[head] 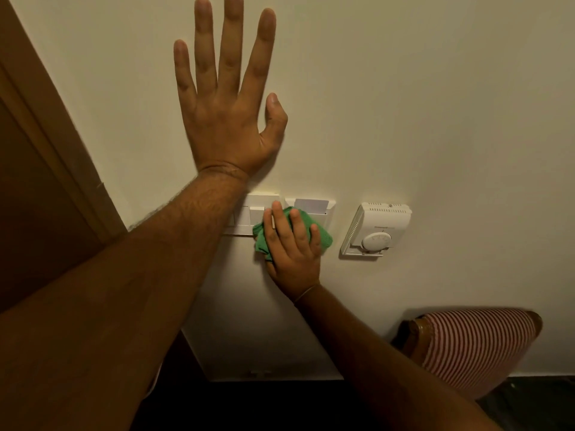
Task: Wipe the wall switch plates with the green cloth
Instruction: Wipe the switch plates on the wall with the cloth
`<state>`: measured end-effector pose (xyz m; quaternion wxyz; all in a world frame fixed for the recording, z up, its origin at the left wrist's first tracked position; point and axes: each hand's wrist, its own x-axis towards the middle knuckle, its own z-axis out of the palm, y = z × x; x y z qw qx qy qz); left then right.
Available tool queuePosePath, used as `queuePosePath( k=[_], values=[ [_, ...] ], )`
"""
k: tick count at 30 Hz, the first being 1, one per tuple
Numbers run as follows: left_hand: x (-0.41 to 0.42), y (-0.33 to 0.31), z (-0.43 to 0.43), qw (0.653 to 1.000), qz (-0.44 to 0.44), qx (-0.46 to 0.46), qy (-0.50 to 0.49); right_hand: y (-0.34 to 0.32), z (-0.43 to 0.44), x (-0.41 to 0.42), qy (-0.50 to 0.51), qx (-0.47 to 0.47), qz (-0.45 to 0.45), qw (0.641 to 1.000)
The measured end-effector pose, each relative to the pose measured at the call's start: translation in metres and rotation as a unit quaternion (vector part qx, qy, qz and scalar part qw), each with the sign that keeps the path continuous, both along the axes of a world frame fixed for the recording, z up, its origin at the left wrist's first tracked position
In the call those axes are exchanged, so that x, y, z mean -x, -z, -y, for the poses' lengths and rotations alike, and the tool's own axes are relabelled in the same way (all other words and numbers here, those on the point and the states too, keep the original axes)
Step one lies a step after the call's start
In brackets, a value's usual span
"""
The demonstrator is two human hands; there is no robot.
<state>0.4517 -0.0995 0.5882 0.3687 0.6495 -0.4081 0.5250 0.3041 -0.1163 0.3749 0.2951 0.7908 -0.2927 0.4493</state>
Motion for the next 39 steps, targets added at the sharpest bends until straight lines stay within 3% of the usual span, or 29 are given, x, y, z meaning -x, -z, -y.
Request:
queuePosePath(
  k=[11, 20, 26, 39],
  values=[
    [-0.003, 0.0, 0.003, 1.0, 0.008, 0.006, -0.006, -0.037, 0.011, 0.016, -0.013, -0.069, 0.121, 0.99],
    [-0.001, 0.001, 0.002, 1.0, 0.007, 0.0, -0.014, 0.022, 0.011, 0.018, 0.023, -0.001, 0.037, 0.999],
    [-0.001, 0.0, 0.001, 1.0, 0.001, -0.001, -0.008, 0.026, 0.01, 0.004, 0.025, 0.008, 0.004, 1.0],
    [-0.004, 0.001, 0.004, 1.0, 0.008, -0.001, 0.004, -0.055, 0.002, -0.009, -0.016, -0.073, 0.152, 0.986]
  ],
)
